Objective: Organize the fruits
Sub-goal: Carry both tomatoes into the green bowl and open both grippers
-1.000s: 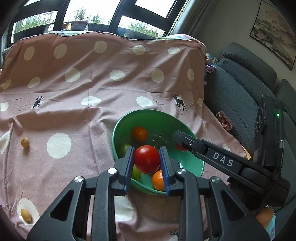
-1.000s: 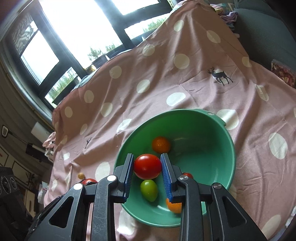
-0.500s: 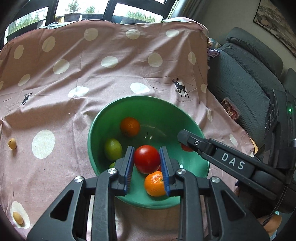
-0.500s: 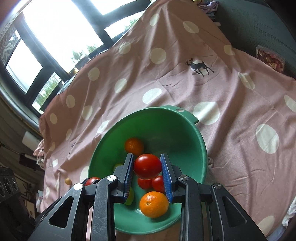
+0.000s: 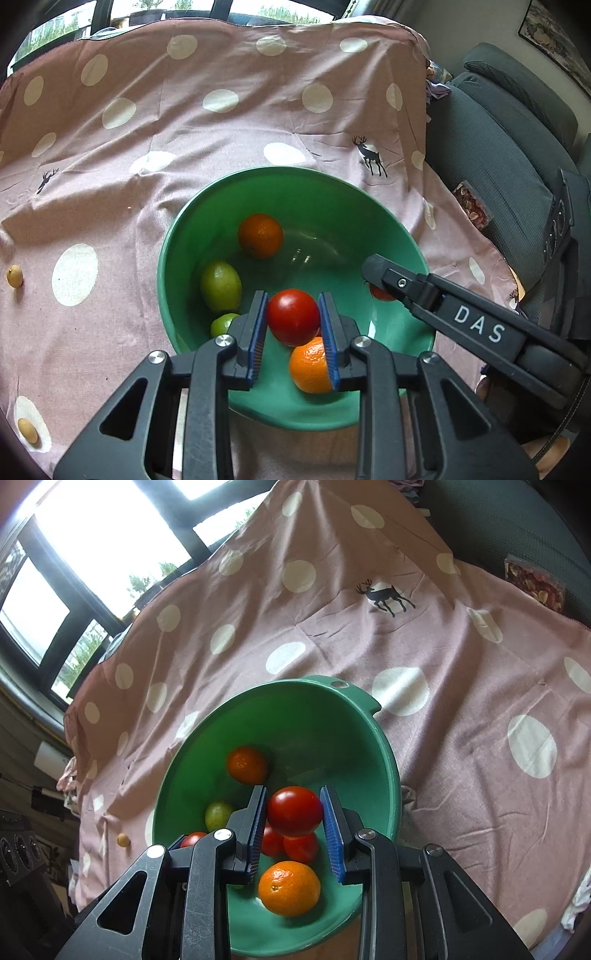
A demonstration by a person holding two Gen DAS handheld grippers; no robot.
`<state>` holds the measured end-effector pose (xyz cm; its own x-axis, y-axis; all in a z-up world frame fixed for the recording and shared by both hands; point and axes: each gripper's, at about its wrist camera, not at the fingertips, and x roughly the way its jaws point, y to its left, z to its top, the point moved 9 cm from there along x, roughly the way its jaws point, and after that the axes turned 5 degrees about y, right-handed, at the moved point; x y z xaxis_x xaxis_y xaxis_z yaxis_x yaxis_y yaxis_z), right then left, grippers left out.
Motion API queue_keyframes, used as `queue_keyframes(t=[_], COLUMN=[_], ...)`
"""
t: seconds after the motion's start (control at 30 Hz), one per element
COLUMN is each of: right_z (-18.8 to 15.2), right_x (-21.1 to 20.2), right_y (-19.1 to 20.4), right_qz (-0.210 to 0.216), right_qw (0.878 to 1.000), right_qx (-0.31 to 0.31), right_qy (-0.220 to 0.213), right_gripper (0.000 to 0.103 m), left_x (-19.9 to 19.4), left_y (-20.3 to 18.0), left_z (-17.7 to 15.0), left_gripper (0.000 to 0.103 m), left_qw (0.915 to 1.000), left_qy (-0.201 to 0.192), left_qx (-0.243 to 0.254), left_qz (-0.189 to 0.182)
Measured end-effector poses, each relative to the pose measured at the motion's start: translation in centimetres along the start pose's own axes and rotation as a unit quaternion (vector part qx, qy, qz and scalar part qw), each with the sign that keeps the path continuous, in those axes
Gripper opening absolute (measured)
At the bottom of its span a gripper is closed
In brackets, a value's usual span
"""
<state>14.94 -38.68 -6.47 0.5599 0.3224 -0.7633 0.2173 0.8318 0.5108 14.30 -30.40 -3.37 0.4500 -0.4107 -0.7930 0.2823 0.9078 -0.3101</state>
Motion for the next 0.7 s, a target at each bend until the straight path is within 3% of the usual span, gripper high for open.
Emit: queue_keyframes(t=[0.7], right_z=[-0.1], right_x=[0.6], right_y=[0.0], right_qz=[-0.014], right_qw=[1.000], right_qx=[-0.011], right_qy=[0.009], right_gripper=[0.032], left_x=[2.0], left_y=[0.7], left_z=[-0.4], left_gripper=[0.028], left_qw=[0.9995], left_qy=[0.022], left_qx=[-0.005], left_qz=[0.021])
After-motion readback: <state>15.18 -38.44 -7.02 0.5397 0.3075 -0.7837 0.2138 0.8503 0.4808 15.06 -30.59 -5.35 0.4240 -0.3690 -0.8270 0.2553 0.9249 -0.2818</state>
